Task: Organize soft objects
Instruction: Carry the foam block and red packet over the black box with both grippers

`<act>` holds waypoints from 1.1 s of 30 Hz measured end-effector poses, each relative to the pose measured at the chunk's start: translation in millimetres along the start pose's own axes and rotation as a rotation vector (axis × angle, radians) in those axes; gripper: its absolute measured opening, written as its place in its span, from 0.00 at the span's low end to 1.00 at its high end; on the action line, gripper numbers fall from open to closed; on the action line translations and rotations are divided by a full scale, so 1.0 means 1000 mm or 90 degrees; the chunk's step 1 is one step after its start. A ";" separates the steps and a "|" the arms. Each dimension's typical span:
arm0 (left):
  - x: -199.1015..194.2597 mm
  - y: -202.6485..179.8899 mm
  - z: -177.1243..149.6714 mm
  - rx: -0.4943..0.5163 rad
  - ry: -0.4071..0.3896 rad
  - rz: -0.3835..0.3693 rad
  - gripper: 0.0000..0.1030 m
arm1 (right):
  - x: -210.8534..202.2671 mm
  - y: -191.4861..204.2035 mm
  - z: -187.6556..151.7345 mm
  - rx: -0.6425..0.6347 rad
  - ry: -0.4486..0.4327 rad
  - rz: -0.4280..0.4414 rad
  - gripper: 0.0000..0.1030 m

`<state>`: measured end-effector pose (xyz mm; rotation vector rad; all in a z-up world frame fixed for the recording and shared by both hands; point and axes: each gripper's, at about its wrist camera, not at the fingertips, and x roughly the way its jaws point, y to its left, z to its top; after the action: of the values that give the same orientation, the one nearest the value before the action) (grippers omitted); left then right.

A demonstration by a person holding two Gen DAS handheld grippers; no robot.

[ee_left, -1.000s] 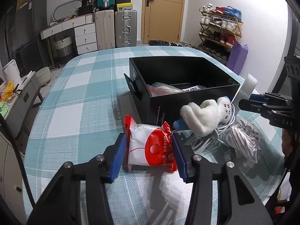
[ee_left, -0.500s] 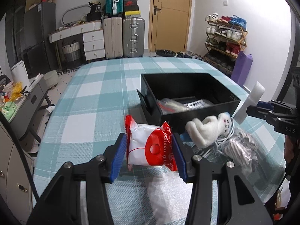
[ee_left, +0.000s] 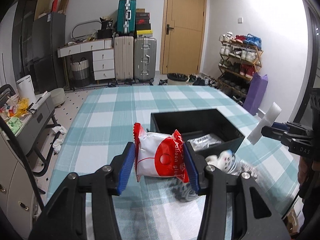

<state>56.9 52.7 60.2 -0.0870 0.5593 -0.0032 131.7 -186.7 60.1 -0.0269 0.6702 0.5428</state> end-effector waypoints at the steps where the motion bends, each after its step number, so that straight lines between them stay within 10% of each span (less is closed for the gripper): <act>1: -0.001 -0.002 0.003 0.002 -0.004 -0.004 0.46 | -0.002 0.001 0.002 -0.001 -0.006 0.002 0.37; 33: 0.047 -0.038 0.034 0.033 0.000 -0.035 0.46 | 0.032 0.017 0.037 -0.043 0.005 0.047 0.37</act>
<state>115.6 16.2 67.6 -0.0516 0.5561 -0.0718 165.3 -150.1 72.7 -0.0686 0.6626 0.6364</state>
